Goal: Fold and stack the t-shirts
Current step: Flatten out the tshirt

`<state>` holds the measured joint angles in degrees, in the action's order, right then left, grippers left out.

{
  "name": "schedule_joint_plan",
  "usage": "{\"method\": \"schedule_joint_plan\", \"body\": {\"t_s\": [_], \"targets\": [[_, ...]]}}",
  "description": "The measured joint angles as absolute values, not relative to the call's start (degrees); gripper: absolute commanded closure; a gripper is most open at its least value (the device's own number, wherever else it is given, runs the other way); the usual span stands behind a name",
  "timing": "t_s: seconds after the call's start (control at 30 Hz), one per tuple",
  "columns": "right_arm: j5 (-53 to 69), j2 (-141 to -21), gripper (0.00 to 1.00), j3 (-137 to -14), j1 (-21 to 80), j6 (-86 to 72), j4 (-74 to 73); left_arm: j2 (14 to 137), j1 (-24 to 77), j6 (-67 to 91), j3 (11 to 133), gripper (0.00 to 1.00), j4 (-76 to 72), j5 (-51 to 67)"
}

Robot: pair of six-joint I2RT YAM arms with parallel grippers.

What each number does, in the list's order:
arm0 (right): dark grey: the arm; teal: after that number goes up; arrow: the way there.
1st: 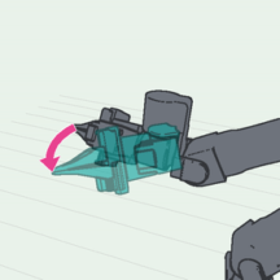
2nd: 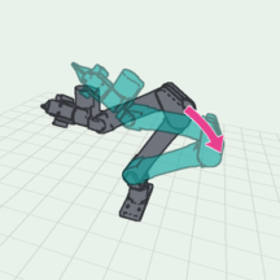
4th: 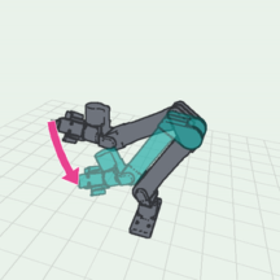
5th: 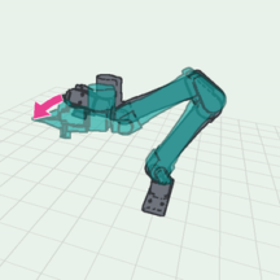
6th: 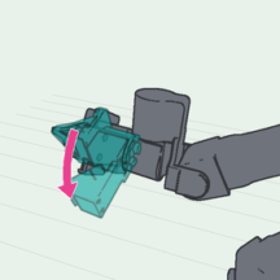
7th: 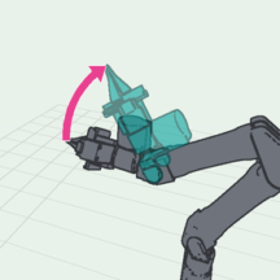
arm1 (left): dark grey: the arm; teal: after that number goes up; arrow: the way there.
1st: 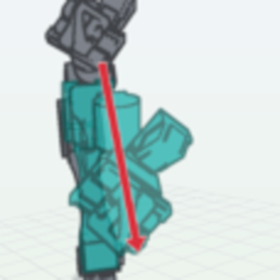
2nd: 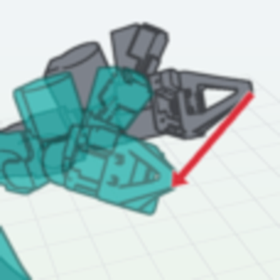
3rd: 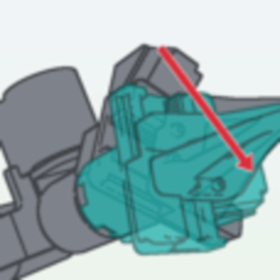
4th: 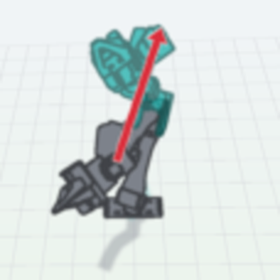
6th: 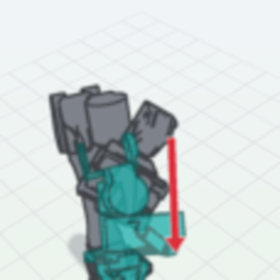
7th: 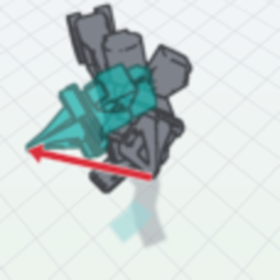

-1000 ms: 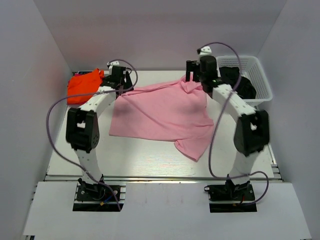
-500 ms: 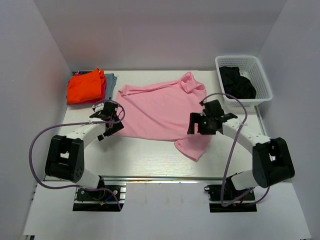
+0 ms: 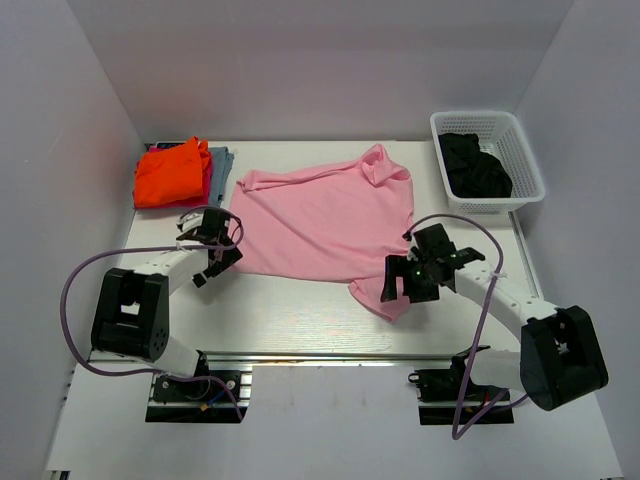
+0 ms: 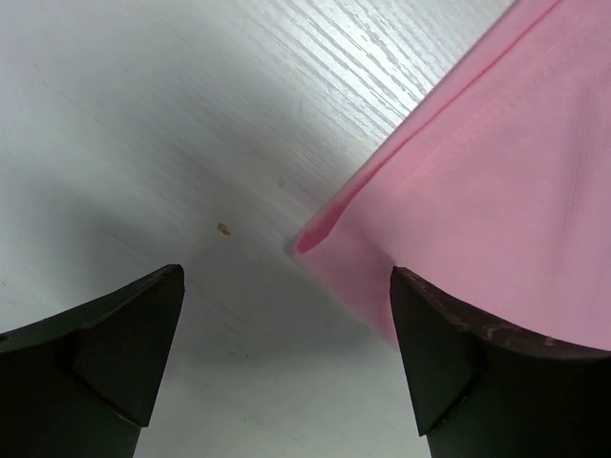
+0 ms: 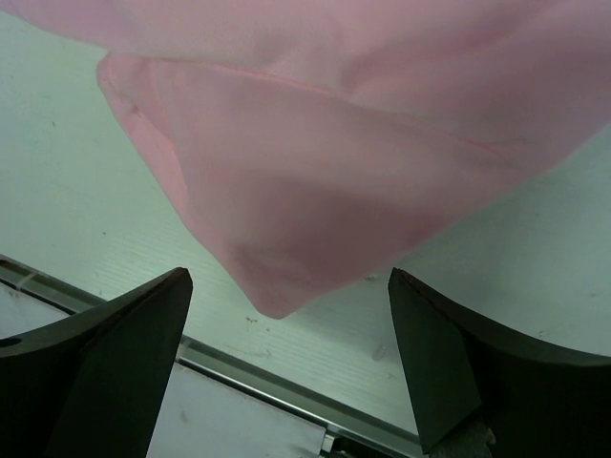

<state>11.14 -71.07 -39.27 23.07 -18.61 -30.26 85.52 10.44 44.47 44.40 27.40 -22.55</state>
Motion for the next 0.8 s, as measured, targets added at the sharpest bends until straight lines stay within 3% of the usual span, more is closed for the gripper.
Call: {"method": "schedule_joint_plan", "body": {"t_s": [0.17,0.23,0.37,0.5,0.6,0.73,0.8], "targets": [[13.32,-70.96,0.14,-36.60,23.75,-20.10,-30.13,85.60,9.52,44.86,43.22,0.20,25.54,-22.44],[14.52,-70.96,0.14,-35.40,23.92,-20.95,-30.13,85.80,9.39,44.82,42.70,0.20,24.82,-22.52],[15.86,-70.96,0.15,-33.74,24.43,-22.17,-29.95,85.58,9.10,44.77,41.82,0.30,23.40,-22.96],[16.67,-70.85,0.17,-33.19,24.51,-23.38,-29.30,85.52,9.02,44.40,41.52,0.49,22.04,-22.68],[17.23,-70.85,0.20,-32.77,24.51,-24.34,-27.94,85.60,8.73,43.86,41.30,0.76,20.58,-21.28],[18.44,-71.79,0.32,-32.51,24.58,-25.04,-25.96,85.82,8.73,42.59,40.75,1.00,17.43,-18.92],[18.90,-72.58,0.39,-32.36,24.58,-25.19,-25.02,86.04,8.73,42.00,40.64,1.00,16.34,-18.28]]}}
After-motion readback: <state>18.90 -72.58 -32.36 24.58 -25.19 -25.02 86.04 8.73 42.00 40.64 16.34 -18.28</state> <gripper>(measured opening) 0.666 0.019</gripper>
